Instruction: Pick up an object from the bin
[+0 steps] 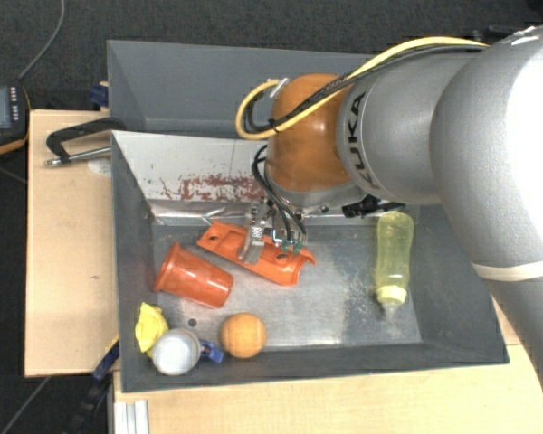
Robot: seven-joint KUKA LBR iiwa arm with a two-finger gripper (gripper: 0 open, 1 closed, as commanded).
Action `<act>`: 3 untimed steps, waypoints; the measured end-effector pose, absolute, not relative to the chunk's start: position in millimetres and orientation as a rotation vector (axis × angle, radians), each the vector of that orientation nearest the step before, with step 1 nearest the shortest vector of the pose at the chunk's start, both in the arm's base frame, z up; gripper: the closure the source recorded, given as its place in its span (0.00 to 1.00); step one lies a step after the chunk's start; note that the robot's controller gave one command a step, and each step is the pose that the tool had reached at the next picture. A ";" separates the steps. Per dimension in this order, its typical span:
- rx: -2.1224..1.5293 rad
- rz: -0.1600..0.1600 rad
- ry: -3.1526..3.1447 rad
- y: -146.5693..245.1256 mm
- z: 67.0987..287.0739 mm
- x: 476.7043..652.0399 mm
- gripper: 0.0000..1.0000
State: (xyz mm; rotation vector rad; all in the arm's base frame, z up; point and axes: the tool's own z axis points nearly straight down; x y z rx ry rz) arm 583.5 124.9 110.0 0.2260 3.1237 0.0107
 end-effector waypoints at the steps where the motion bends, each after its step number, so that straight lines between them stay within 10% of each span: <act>1: -0.109 0.007 3.128 119.8 144.4 581.0 1.00; 3: 0.174 0.009 3.127 101.8 215.2 586.4 1.00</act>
Offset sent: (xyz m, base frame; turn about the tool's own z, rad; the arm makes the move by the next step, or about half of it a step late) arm 0.0090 -0.0301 0.0575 0.0303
